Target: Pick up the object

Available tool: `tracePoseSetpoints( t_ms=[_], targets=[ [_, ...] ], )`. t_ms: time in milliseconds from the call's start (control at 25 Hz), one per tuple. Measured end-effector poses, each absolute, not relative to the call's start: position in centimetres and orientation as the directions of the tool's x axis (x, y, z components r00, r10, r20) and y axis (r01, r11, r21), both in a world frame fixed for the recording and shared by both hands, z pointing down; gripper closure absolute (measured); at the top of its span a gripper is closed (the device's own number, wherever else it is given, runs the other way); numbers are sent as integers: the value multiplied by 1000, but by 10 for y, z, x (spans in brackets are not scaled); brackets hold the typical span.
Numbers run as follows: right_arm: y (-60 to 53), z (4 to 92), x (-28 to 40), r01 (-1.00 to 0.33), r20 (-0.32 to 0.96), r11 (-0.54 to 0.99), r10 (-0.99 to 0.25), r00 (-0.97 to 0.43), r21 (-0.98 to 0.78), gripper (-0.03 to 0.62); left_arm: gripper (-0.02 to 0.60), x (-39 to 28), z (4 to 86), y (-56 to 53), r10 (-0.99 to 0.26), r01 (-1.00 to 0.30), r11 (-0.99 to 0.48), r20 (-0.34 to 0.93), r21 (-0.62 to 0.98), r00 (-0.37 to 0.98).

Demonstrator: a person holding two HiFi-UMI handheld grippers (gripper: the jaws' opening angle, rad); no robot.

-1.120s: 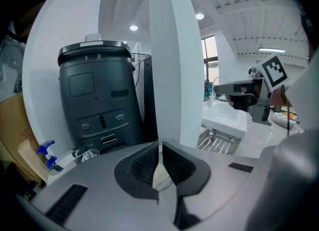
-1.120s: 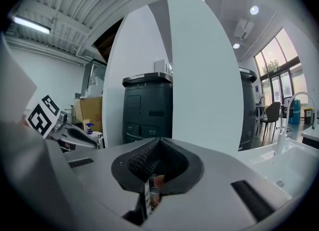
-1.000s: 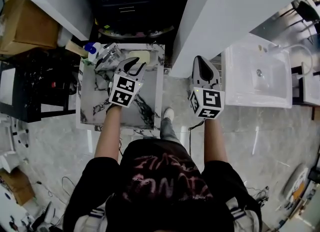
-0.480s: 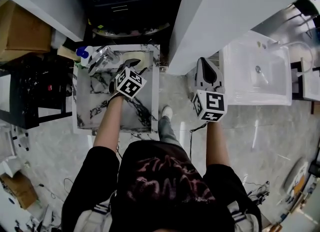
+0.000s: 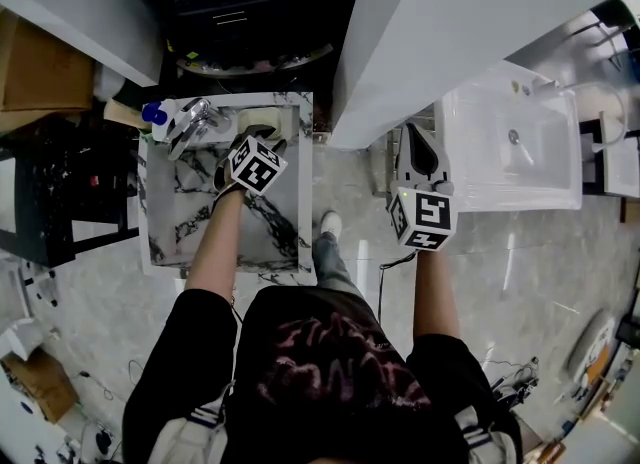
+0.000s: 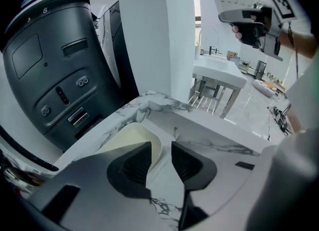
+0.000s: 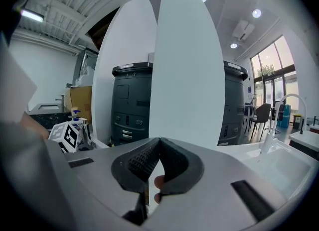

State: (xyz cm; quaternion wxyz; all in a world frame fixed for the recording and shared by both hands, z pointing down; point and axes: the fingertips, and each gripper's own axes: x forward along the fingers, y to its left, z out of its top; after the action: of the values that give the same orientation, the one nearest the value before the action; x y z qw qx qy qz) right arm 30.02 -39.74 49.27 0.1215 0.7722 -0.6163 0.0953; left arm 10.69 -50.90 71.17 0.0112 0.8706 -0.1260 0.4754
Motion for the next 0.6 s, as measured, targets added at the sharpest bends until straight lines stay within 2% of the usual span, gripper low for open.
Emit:
tracePoseSetpoints(
  t_ms=[160,360,600],
  targets=[
    [-396,493,304,-973,296,-221,-927,231,69,579,501,106,715,-510,-206,-213,-971,839,-111,504],
    [-393,492,306,-971,295,-227,-926,237,68,579,540,104,716,-507,-195,-204,-973,846,-105,497],
    [-391,490,299,-973,289,-224,-929,231,59,579,540,100,704,-502,-208,-220,-970,832,-106,514]
  ],
)
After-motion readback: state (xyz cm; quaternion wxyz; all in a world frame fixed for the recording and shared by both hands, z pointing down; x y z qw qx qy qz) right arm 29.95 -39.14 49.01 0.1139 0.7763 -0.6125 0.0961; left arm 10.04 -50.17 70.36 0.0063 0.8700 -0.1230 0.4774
